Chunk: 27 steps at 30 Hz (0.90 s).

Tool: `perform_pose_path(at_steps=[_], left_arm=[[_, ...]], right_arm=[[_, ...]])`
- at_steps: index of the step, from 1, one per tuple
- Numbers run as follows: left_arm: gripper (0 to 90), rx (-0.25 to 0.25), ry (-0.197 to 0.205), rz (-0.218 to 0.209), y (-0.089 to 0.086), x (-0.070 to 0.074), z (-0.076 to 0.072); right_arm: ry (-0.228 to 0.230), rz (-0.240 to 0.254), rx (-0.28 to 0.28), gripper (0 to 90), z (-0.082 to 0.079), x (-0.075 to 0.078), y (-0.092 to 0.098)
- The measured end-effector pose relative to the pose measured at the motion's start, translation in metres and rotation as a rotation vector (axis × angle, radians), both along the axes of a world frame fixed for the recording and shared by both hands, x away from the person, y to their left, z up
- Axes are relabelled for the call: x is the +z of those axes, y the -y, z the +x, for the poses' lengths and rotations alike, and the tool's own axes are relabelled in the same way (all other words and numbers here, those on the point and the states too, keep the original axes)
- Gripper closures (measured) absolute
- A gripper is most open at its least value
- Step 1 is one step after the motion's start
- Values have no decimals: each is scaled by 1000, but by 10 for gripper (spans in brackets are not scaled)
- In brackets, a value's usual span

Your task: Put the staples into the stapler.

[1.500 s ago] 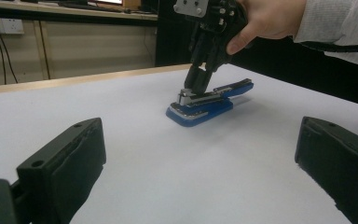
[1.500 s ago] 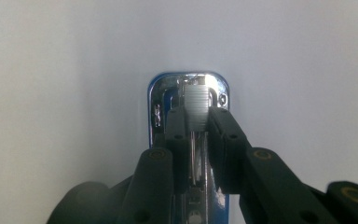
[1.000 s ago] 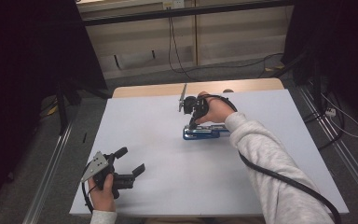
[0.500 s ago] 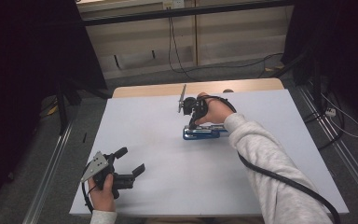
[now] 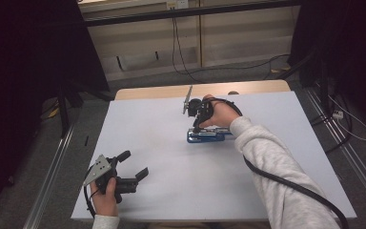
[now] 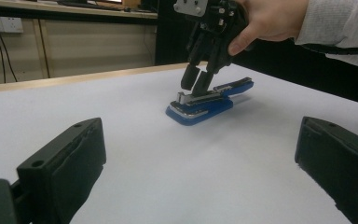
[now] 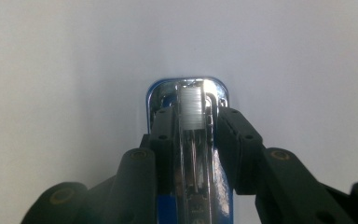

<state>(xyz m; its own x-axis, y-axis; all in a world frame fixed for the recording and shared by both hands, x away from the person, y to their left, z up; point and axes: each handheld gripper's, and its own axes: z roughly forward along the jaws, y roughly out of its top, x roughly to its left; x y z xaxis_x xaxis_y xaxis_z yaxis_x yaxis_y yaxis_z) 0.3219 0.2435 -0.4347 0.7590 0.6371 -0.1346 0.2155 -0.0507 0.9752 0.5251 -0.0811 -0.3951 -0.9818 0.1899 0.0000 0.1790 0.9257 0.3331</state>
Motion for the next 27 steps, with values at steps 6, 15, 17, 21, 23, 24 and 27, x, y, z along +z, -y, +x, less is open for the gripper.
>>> perform_pose_path(at_steps=[6,15,17,21,23,24,27], left_arm=[[18,-4,-3,0,1,0,0],[19,-4,-14,6,3,-1,1],[19,-2,-16,5,4,-1,2],[19,0,-17,10,5,-1,2],[19,-1,-21,17,5,-1,3],[19,0,-22,14,6,-1,3],[19,-4,-26,30,9,-1,3]], right_arm=[[-8,63,-77,601,-5,5,13],[21,159,-167,443,-11,8,39],[18,176,-189,412,-13,7,46],[39,224,-253,323,-17,6,60],[35,241,-279,269,-19,7,65],[38,248,-288,249,-19,7,68],[49,264,-310,222,-23,7,77]])
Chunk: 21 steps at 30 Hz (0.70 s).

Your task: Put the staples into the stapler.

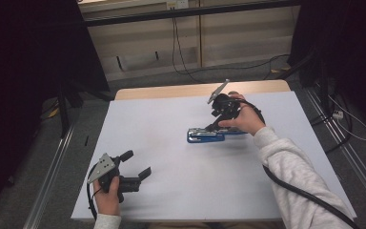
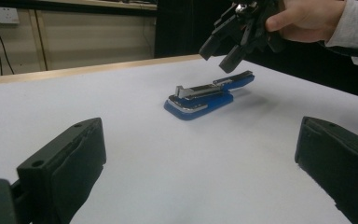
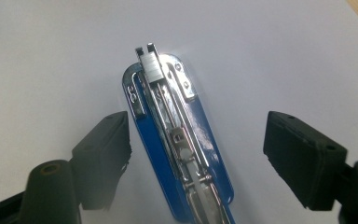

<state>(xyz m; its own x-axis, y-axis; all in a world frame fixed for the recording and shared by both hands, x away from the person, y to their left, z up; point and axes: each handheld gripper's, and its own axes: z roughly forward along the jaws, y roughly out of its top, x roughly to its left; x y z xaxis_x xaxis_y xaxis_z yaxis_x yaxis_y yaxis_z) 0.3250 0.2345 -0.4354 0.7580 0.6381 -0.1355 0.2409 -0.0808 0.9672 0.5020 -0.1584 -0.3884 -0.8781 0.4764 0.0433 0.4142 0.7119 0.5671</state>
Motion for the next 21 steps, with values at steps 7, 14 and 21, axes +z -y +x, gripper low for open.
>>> perform_pose_path(at_steps=[7,14,21], left_arm=[[19,-22,-4,40,9,1,2],[20,-48,-7,63,18,3,4],[19,-51,-34,57,22,4,9]], right_arm=[[26,39,-43,151,-11,-2,17],[49,57,-66,121,-25,-6,32],[64,115,-135,101,-36,-10,53]])
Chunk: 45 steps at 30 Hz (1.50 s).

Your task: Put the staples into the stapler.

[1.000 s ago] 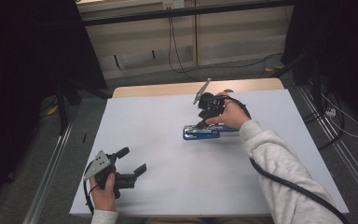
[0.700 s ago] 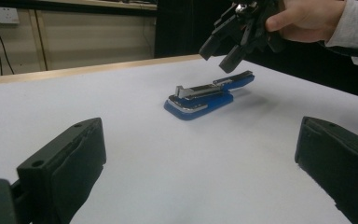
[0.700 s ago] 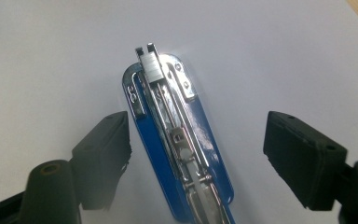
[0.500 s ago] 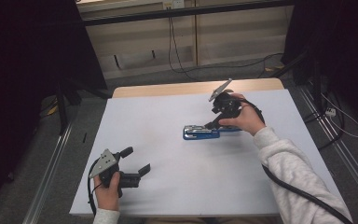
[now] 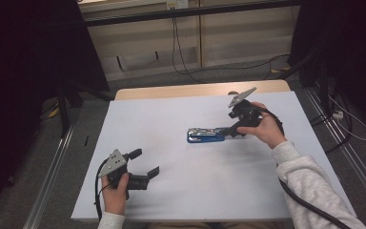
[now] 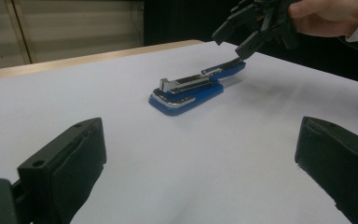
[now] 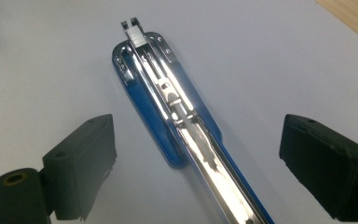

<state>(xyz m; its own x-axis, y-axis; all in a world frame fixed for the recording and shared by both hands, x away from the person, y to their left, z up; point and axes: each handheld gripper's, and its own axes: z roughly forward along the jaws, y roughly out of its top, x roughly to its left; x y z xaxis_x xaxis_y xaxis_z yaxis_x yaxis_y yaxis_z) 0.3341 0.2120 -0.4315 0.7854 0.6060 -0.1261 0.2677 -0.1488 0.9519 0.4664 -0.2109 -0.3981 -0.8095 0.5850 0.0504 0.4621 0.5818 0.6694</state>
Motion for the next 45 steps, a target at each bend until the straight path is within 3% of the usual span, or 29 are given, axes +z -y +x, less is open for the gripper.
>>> perform_pose_path(at_steps=[8,22,27,34,45], left_arm=[[17,-24,-33,10,11,4,7],[17,-57,-63,29,33,5,23],[17,-38,-81,41,39,4,31],[18,-11,-99,45,47,3,44],[18,9,-124,56,63,-1,63]], right_arm=[[18,7,-56,79,-9,-2,18],[11,69,-163,55,-23,-8,53],[2,69,-205,36,-28,-10,63],[14,47,-218,35,-32,-13,67],[28,55,-239,39,-36,-10,74]])
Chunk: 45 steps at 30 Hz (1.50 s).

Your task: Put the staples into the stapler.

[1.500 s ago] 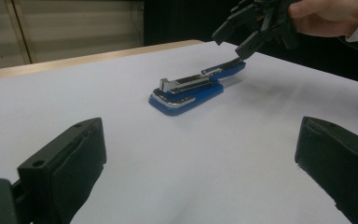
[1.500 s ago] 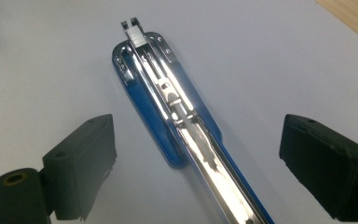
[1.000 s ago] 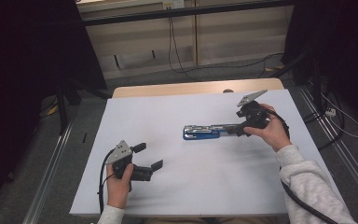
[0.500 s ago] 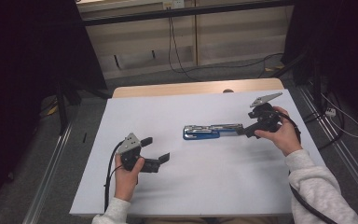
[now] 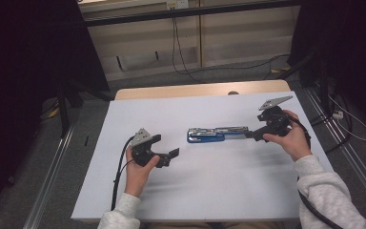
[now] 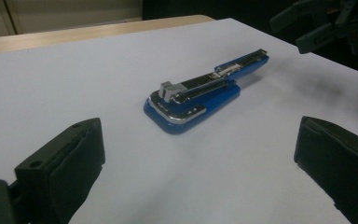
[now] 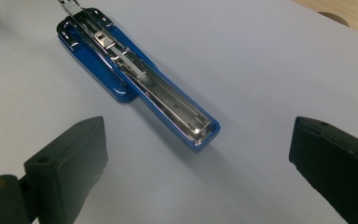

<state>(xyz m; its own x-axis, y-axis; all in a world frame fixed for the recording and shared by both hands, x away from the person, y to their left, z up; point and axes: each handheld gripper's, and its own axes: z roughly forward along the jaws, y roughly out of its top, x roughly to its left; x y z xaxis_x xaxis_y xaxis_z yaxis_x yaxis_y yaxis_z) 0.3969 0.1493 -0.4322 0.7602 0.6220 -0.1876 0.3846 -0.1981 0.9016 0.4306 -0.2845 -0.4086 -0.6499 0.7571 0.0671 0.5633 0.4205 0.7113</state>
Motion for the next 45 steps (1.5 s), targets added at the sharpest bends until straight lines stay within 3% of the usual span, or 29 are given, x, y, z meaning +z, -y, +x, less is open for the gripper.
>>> perform_pose_path(at_steps=[5,8,16,18,21,23,31,33,38,41,45], left_arm=[[18,-4,-14,0,10,-1,9],[21,-8,-25,24,14,-2,14],[23,16,-47,39,22,-7,26],[23,29,-51,37,25,-9,29],[25,39,-58,81,29,-11,34],[50,45,-62,78,30,-12,36],[143,67,-73,101,34,-14,45],[173,74,-85,112,35,-15,48],[310,62,-87,126,39,-15,52],[437,68,-77,138,42,-17,53],[584,68,-103,184,46,-20,56]], right_arm=[[2,-1,-12,46,-2,-1,4],[-3,-12,-17,49,-3,-3,5],[-9,-31,-24,92,-4,-7,7],[-13,-39,-23,121,-3,-10,7],[-17,-41,-20,174,-4,-12,8],[-22,-44,-25,197,-4,-13,9],[-36,-65,-26,384,-5,-16,10],[-36,-63,-6,476,-6,-18,10],[-44,-93,-11,678,-8,-21,8],[-44,-76,-38,804,-10,-24,11],[-39,-59,-64,886,-10,-28,12]])
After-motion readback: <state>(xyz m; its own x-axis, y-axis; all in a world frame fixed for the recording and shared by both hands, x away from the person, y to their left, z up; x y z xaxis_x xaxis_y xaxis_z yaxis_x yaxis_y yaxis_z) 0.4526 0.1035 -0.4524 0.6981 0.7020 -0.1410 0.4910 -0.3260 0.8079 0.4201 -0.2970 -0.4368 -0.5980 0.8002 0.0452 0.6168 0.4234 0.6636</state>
